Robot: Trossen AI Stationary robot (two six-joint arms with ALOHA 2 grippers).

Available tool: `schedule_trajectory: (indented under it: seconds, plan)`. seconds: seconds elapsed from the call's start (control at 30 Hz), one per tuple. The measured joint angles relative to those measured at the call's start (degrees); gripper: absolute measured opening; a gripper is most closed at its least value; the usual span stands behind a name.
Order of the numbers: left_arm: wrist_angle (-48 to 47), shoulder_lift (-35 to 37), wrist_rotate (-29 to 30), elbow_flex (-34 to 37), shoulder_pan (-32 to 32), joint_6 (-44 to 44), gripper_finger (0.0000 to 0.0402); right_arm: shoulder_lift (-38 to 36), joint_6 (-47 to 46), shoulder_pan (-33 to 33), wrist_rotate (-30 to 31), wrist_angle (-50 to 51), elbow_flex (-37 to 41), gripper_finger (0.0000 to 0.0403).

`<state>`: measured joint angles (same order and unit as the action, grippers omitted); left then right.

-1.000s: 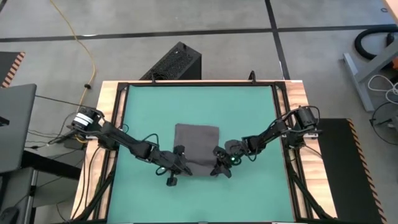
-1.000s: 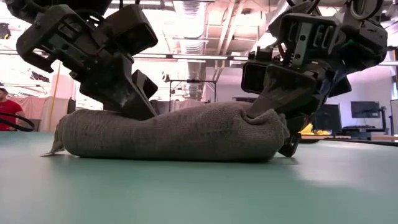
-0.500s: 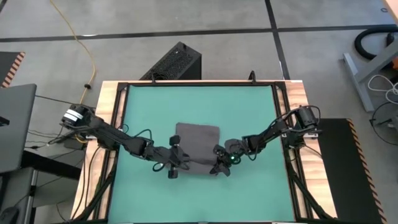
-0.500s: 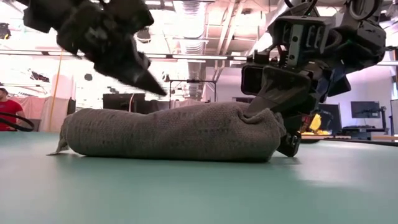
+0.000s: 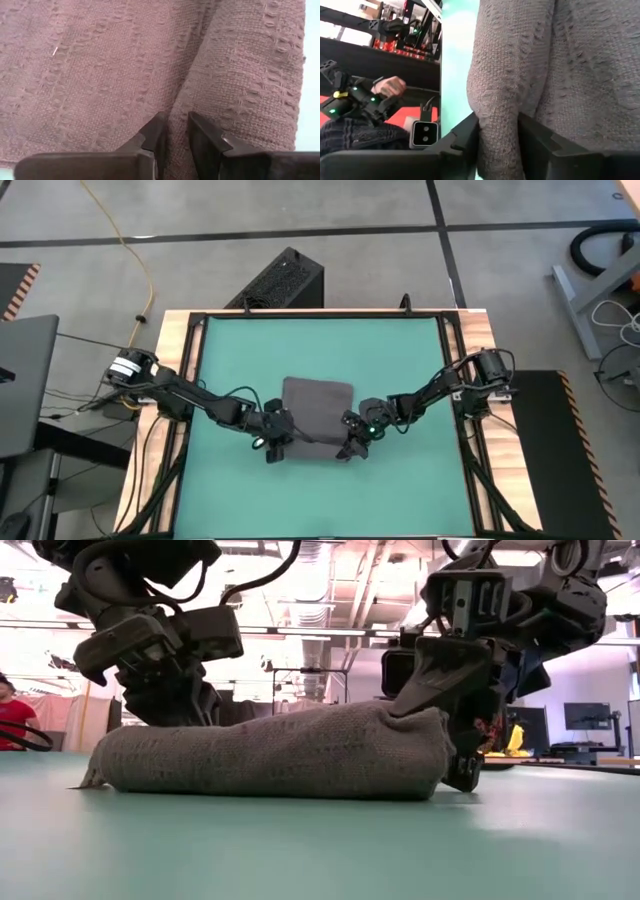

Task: Roll towel into tight, uniform cylinder
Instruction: Roll the gray towel

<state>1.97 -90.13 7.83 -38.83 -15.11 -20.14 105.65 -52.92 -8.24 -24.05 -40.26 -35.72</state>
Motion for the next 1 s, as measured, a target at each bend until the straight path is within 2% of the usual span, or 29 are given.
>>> schedule_trajectory:
  seconds: [0.1, 0.2, 0.43, 0.6, 0.73, 0.83, 1.0]
  plan:
    - [-0.1, 0.0, 0.0, 0.0, 0.0, 0.4, 0.0052, -0.7, -0.4, 0.5, -0.5, 1.1, -0.4, 0.0164]
    - [0.2, -0.7, 0.1, 0.0, 0.0, 0.1, 0.0036, -2.7, 1.2, 1.3, 0.2, 6.8, -0.5, 0.0175]
    - [1.7, -6.5, -0.2, -0.2, -0.2, -0.7, 0.0004, -12.2, 7.2, 3.2, 5.4, 23.5, -0.2, 0.0176]
    - [3.5, -8.2, -0.8, -0.2, 0.5, -0.5, 0.0002, -19.2, 13.4, 4.0, 7.0, 31.6, -0.3, 0.0176]
    - [3.4, -7.9, -1.2, -0.2, 1.0, 0.2, 0.0001, -24.1, 19.9, 3.9, 9.3, 33.0, -0.4, 0.0176]
    - [3.5, -7.9, -1.4, -0.1, 1.2, 0.6, 0.0000, -27.1, 26.5, 2.8, 13.6, 34.4, -0.4, 0.0176]
    - [3.4, -7.9, -1.4, -0.1, 1.2, 0.8, 0.0000, -29.2, 40.7, -3.9, 20.5, 33.4, -0.4, 0.0177]
